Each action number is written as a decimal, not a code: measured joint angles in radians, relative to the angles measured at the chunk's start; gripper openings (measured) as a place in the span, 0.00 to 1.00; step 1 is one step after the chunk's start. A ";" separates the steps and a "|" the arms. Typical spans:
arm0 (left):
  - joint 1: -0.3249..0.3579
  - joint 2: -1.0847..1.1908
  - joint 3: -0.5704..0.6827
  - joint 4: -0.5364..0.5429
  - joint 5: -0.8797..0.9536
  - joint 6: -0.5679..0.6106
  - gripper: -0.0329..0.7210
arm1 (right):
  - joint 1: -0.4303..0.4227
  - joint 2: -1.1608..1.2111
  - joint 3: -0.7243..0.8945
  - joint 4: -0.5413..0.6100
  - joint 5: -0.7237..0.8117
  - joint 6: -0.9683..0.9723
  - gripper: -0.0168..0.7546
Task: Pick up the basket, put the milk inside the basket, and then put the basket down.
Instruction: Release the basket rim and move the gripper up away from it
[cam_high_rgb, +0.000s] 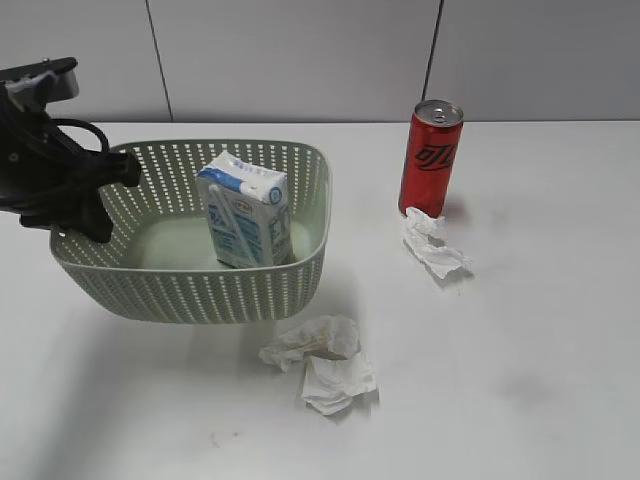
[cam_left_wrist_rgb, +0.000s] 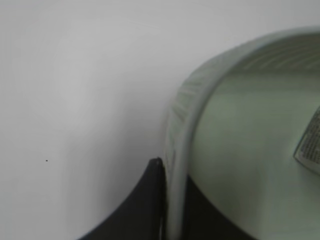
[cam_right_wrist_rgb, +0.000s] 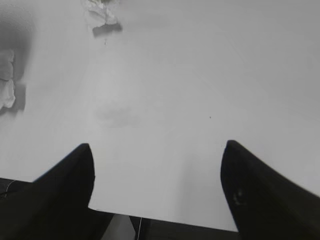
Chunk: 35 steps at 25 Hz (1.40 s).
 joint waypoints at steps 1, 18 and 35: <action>0.011 0.000 0.000 0.000 -0.001 0.000 0.04 | 0.000 -0.039 0.039 0.000 -0.008 0.000 0.79; 0.035 0.183 -0.257 0.047 0.070 0.000 0.04 | 0.000 -0.766 0.374 0.007 -0.030 0.000 0.79; 0.036 0.462 -0.430 0.007 -0.007 0.000 0.04 | -0.001 -0.871 0.377 0.007 -0.029 0.002 0.79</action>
